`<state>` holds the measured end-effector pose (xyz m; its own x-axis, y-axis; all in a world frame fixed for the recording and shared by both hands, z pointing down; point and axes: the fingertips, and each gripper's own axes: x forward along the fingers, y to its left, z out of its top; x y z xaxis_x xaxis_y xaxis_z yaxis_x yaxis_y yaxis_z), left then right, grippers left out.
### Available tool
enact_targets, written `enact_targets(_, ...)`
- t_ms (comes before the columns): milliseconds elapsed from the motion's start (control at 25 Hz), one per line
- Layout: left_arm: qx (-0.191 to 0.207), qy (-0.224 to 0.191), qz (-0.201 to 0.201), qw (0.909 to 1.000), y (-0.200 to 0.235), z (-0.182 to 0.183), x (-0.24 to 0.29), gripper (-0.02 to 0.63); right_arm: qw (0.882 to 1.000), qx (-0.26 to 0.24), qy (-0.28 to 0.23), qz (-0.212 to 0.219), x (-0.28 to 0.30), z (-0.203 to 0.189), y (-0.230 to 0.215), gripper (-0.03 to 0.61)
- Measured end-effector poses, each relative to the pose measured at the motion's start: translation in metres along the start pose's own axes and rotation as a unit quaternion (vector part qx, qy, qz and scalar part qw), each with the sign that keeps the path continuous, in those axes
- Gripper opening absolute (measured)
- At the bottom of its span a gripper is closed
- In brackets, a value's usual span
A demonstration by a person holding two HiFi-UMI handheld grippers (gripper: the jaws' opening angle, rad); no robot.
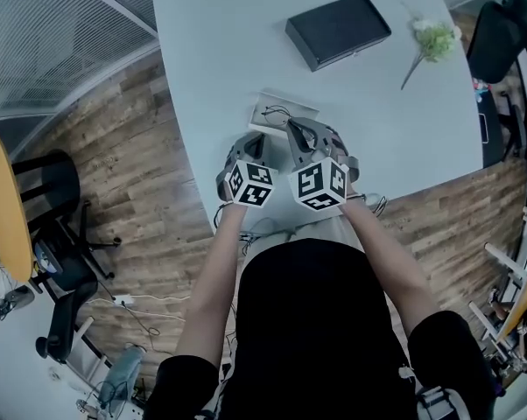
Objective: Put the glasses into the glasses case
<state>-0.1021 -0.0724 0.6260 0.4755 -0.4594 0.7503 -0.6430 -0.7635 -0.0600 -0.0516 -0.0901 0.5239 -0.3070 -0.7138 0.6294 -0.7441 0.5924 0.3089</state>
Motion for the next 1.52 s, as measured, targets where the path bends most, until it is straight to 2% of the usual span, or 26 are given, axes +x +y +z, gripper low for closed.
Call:
enact_targets(560, -0.003, 0.001, -0.002, 1.0000, 0.001, -0.001, 0.000, 0.023, 0.995, -0.070, 0.058, 0.043, 0.042, -0.025, 0.017, 0.025)
enact_targets(840, -0.003, 0.001, -0.004, 1.0000, 0.001, -0.001, 0.000, 0.023, 0.993, -0.078, 0.076, 0.053, 0.052, -0.029, 0.019, 0.026)
enact_targets(1040, -0.004, 0.001, -0.007, 1.0000, 0.001, -0.002, 0.000, 0.023, 0.989, -0.110, 0.079, 0.063, 0.058, -0.031, 0.022, 0.026)
enact_targets(1280, -0.004, 0.002, -0.009, 0.9999, 0.001, -0.001, 0.001, 0.023, 0.986, -0.126, 0.081, 0.080, 0.060, -0.034, 0.030, 0.028)
enact_targets(1520, -0.005, 0.002, -0.010, 0.9999, 0.002, -0.001, 0.001, 0.023, 0.985, -0.111, 0.082, 0.105, 0.058, -0.036, 0.042, 0.031)
